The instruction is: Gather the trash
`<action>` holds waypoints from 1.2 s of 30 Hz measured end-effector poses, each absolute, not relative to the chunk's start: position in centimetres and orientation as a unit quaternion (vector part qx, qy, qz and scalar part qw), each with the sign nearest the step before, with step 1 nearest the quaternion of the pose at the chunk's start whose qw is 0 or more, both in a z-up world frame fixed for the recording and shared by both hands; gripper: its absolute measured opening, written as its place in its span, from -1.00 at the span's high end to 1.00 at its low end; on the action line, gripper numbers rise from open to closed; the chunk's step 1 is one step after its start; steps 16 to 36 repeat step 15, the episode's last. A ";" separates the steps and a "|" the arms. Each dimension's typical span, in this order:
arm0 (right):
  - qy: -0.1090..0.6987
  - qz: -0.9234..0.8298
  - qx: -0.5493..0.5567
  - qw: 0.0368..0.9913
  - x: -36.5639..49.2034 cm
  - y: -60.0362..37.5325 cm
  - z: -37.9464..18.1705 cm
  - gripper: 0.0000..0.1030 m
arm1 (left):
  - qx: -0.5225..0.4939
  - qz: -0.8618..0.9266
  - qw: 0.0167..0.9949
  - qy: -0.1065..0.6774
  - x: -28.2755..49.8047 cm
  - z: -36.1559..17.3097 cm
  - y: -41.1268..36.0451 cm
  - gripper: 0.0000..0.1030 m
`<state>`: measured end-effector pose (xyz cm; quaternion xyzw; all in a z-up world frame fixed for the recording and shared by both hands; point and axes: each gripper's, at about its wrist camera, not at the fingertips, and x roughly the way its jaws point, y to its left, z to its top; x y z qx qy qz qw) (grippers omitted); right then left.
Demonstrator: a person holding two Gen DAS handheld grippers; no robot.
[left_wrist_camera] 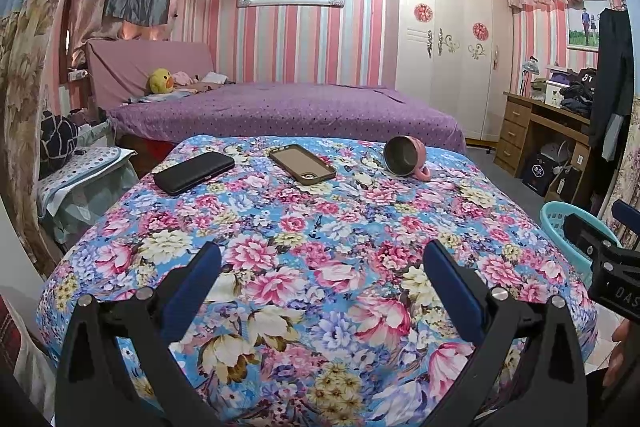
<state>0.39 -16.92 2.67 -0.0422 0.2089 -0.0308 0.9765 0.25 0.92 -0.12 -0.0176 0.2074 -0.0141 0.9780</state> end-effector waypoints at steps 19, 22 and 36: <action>0.209 -0.031 -0.043 0.977 0.4 -16.9 2.6 -0.92 | -0.017 -0.015 0.977 0.213 0.4 -0.1 1.0 -0.92; 0.209 -0.031 -0.043 0.977 0.4 -16.9 2.6 -0.92 | -0.017 -0.015 0.977 0.213 0.4 -0.1 1.0 -0.92; 0.209 -0.031 -0.043 0.977 0.4 -16.9 2.6 -0.92 | -0.017 -0.015 0.977 0.213 0.4 -0.1 1.0 -0.92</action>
